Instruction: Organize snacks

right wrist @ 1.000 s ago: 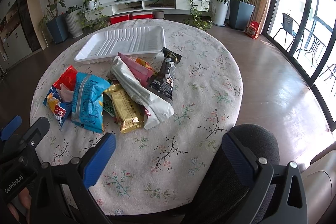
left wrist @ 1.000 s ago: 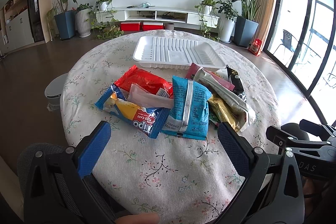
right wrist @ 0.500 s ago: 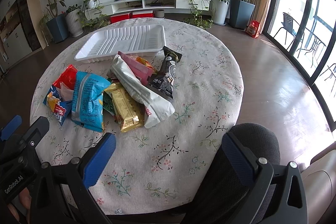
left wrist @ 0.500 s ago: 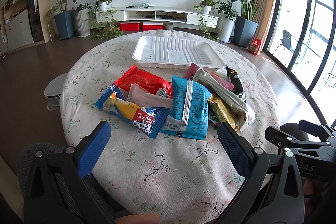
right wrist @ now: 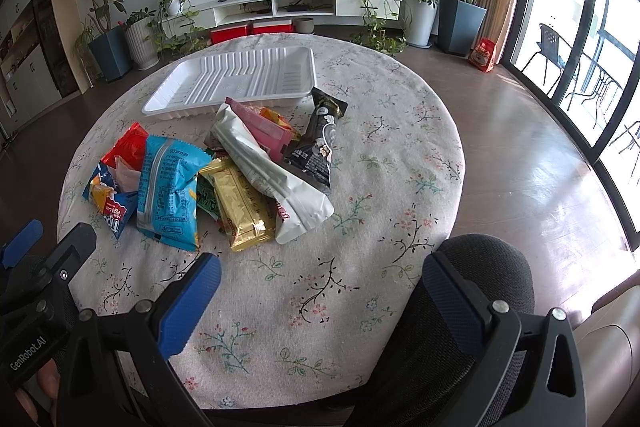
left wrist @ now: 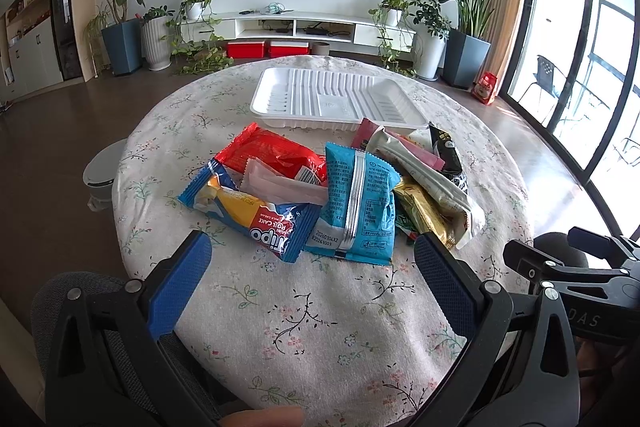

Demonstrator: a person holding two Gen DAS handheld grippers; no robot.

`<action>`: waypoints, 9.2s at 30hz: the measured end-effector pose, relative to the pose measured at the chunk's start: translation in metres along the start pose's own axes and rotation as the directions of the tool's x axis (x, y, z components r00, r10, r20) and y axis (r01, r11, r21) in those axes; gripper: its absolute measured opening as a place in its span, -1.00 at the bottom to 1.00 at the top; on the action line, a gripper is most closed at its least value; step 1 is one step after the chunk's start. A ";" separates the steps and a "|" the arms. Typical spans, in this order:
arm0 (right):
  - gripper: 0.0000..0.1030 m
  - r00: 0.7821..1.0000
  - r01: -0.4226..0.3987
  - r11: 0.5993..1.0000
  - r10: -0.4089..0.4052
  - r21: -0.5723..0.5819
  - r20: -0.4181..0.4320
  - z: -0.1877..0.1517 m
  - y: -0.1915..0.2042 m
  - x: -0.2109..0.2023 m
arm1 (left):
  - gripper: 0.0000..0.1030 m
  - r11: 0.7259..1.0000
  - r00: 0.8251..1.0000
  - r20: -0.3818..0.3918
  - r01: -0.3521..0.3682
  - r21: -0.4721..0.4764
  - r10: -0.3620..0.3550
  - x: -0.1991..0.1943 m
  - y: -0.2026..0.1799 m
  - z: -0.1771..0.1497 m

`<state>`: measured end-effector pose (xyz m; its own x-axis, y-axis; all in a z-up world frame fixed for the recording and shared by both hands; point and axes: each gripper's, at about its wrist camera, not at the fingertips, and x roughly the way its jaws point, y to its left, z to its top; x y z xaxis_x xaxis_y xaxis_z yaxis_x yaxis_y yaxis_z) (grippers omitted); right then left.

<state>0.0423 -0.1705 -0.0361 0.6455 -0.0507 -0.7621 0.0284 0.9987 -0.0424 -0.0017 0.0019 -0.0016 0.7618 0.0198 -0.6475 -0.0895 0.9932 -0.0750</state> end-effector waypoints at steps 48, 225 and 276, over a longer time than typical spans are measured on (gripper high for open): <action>0.77 0.937 -0.350 0.936 0.350 0.040 0.000 0.011 -0.019 0.030 | 1.00 0.757 0.966 -0.206 0.252 0.603 -0.158 0.066 0.051 0.048; -0.16 0.913 -0.382 0.923 0.369 -0.047 -0.176 0.236 0.027 0.196 | -0.52 0.942 0.885 -0.368 0.329 0.059 -0.286 0.315 0.058 0.237; 0.96 0.782 -0.623 0.778 0.622 0.082 0.039 0.076 -0.039 0.058 | 1.00 0.929 0.928 0.045 0.370 0.017 -0.371 0.077 0.062 0.086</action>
<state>0.1369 -0.2124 -0.0292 0.5521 0.5819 -0.5971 -0.3173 0.8089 0.4949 0.1067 0.0751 0.0086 0.7690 -0.3447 -0.5384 0.2097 0.9316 -0.2970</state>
